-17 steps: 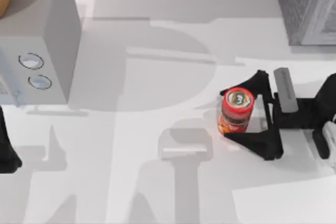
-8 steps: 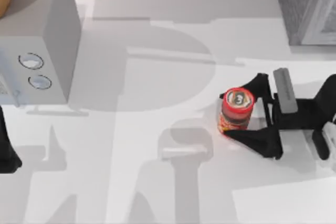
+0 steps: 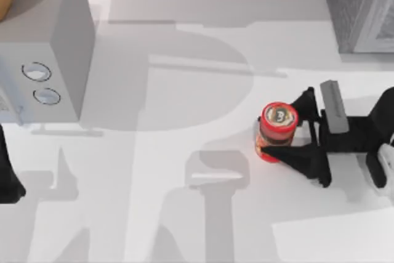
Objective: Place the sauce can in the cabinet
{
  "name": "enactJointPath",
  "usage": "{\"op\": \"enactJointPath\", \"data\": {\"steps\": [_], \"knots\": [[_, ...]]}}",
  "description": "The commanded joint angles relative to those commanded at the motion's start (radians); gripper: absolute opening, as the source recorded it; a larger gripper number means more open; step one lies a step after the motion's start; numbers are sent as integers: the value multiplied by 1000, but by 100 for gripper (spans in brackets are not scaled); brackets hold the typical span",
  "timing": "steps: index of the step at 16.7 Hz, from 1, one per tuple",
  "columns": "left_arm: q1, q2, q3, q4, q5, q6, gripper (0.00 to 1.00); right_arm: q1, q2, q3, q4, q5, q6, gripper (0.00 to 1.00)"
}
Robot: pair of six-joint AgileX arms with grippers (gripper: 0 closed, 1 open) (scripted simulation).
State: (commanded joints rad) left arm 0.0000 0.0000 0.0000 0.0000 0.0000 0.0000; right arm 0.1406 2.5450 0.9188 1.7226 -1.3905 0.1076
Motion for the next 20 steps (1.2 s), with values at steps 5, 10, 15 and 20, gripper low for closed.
{"op": "enactJointPath", "data": {"steps": [5,10,15,20], "knots": [[0,0,0,0,0,0,100,0,0,0,0,0,0,0],[0,0,0,0,0,0,100,-3,-1,0,0,0,1,0],[0,0,0,0,0,0,100,0,-112,-12,-92,1,6,0],[0,0,0,0,0,0,100,-2,-286,-29,-226,2,16,0]]}}
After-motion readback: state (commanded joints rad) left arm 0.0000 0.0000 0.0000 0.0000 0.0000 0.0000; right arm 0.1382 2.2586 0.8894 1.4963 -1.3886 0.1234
